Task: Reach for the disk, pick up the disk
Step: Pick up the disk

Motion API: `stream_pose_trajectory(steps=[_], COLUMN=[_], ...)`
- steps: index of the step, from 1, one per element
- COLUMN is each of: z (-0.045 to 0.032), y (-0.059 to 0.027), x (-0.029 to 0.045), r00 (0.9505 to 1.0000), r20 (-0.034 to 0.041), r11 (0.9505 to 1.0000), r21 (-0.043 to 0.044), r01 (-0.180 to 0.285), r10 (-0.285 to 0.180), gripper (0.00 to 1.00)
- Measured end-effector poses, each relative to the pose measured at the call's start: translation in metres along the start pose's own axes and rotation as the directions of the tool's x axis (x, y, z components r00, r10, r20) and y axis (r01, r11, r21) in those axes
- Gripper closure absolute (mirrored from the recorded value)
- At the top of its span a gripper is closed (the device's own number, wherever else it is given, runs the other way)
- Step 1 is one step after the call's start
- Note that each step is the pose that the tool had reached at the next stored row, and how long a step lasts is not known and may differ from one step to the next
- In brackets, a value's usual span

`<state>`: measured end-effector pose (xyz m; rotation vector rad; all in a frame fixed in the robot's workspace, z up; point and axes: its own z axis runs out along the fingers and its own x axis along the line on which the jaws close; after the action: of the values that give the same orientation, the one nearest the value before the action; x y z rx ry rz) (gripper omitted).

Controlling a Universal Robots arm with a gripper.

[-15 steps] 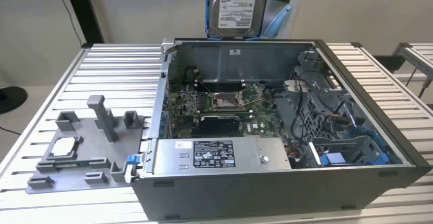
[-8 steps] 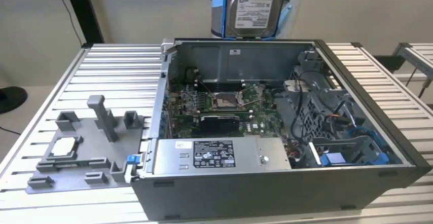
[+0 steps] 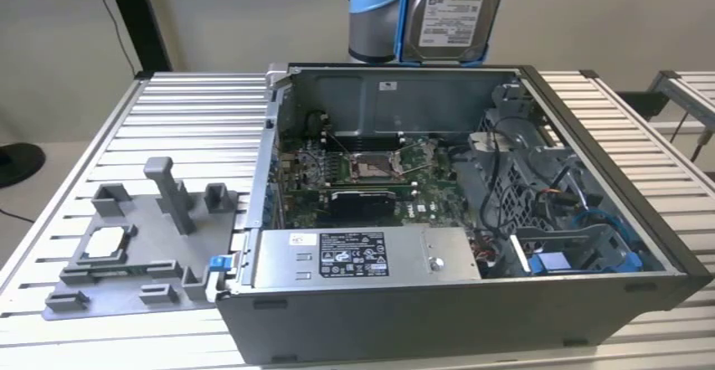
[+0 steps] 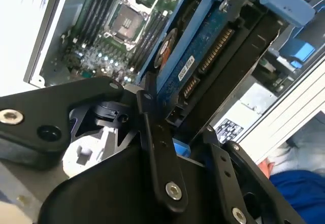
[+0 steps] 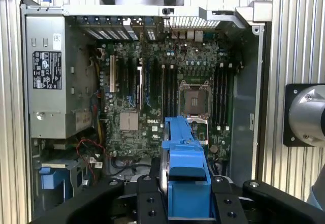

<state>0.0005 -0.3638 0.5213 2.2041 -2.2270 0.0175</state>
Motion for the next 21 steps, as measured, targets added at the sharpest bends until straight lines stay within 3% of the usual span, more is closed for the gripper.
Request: stream_pose_trajectory(steps=[18, 21], z=[0.0002, 0.0002], y=[-0.0815, -0.0895], x=[-0.0009, -0.001], r00=[1.0, 1.0], r20=[-0.0001, 0.0], r11=[1.0, 1.0], r21=[0.0, 0.0], r01=[0.0, 0.0], r10=[0.0, 0.0], gripper=[1.0, 1.0])
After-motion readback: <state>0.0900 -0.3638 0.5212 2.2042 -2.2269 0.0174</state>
